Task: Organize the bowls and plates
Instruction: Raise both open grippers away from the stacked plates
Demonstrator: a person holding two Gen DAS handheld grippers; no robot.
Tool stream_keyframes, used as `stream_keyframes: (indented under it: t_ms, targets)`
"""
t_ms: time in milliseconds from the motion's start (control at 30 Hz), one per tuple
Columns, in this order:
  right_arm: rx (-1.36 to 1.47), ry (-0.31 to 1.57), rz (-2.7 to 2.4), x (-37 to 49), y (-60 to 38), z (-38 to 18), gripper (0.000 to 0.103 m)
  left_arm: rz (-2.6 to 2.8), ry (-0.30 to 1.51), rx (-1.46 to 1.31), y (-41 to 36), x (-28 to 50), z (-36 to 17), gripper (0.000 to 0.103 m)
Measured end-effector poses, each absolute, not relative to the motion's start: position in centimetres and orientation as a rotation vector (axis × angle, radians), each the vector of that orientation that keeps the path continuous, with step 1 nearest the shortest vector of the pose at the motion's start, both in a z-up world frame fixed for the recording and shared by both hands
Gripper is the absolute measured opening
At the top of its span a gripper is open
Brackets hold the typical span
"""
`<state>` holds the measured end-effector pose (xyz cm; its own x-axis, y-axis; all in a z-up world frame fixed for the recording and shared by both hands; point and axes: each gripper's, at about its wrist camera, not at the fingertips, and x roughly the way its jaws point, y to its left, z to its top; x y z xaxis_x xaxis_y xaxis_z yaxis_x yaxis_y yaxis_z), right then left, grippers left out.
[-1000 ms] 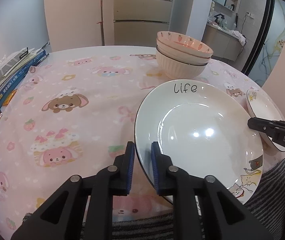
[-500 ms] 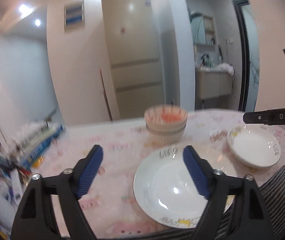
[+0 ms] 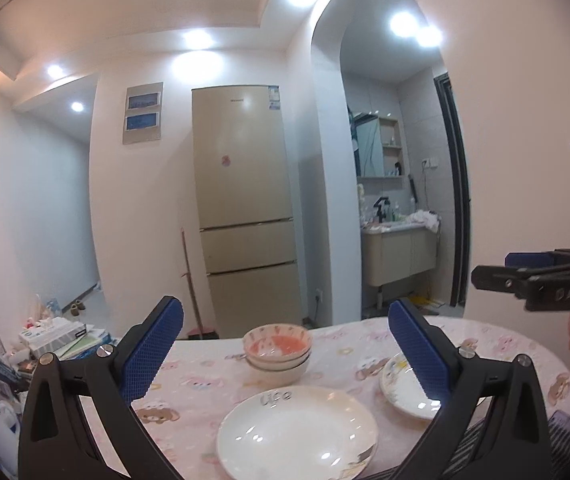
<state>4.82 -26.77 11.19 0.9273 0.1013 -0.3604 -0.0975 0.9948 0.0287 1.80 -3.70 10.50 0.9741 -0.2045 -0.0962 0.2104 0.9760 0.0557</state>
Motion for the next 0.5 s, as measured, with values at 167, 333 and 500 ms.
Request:
stream_keyframes:
  t_ms: [167,333,500]
  targets:
    - [0.006,0.365,0.025,4.2,-29.2,11.5,0.084,-0.256,0.071,0.043,-6.3,1.9,11.6,0.102]
    - [-0.004,0.353,-0.028,3.5,-31.4,11.7,0.084,-0.337,0.088,0.02,-9.3,2.7,11.8,0.102]
    - [0.017,0.34,-0.076,3.0,-34.2,11.8,0.084,-0.382,0.143,-0.007,-12.3,4.0,11.4,0.102]
